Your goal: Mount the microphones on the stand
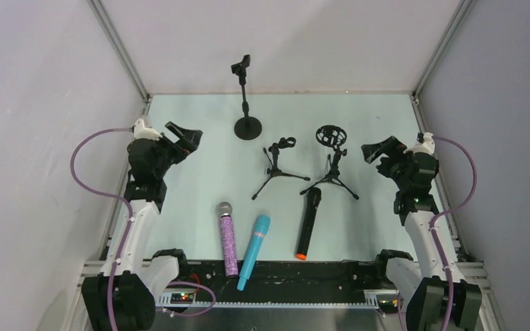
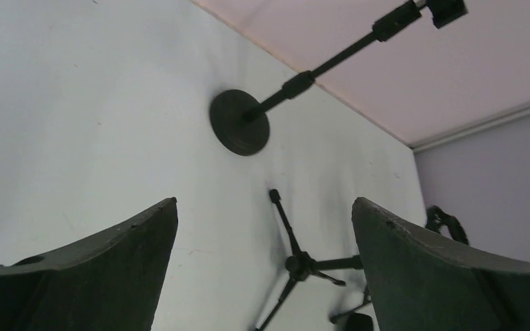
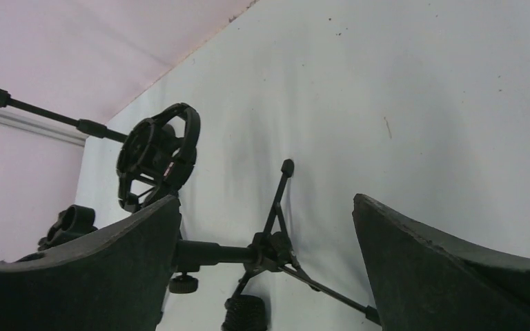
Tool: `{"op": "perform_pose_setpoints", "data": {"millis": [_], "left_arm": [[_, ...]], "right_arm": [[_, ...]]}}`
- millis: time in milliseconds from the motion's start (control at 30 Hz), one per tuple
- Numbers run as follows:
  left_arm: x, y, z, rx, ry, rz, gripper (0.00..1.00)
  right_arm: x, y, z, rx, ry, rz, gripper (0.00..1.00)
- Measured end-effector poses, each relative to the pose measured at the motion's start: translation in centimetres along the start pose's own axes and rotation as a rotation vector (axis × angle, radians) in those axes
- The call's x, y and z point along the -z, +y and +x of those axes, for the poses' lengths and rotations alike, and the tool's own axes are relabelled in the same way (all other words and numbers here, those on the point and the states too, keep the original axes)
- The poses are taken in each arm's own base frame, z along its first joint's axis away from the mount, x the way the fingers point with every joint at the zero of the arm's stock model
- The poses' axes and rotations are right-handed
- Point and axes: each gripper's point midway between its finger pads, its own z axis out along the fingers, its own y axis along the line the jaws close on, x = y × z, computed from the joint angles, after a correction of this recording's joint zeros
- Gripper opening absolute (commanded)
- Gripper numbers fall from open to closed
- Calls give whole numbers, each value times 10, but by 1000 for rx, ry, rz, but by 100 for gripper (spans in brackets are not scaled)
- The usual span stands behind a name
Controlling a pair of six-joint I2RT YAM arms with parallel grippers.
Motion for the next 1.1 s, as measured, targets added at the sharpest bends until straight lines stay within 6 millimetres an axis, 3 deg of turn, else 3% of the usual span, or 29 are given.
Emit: {"op": "perform_pose_setpoints", "data": {"millis": [200, 500, 733, 900, 1000, 1100], "left_arm": [[-2, -17, -3, 73, 61, 73, 100], [-25, -73, -43, 95, 168, 280, 100], [-35, -101, -59, 86, 224, 286, 100], [-29, -138, -78, -25, 163, 260, 99], [-24, -160, -100, -120, 51, 215, 98], [-13, -162, -117, -190, -57, 138, 98]], "right_arm": [[0, 11, -3, -30, 35, 12, 100], [-4, 7, 17, -80, 175, 32, 100], [-2, 16, 14, -105, 247, 18, 100], [3, 28, 8, -107, 271, -7, 100], [7, 32, 10, -111, 292, -18, 100], [11, 36, 14, -108, 322, -25, 100]]}}
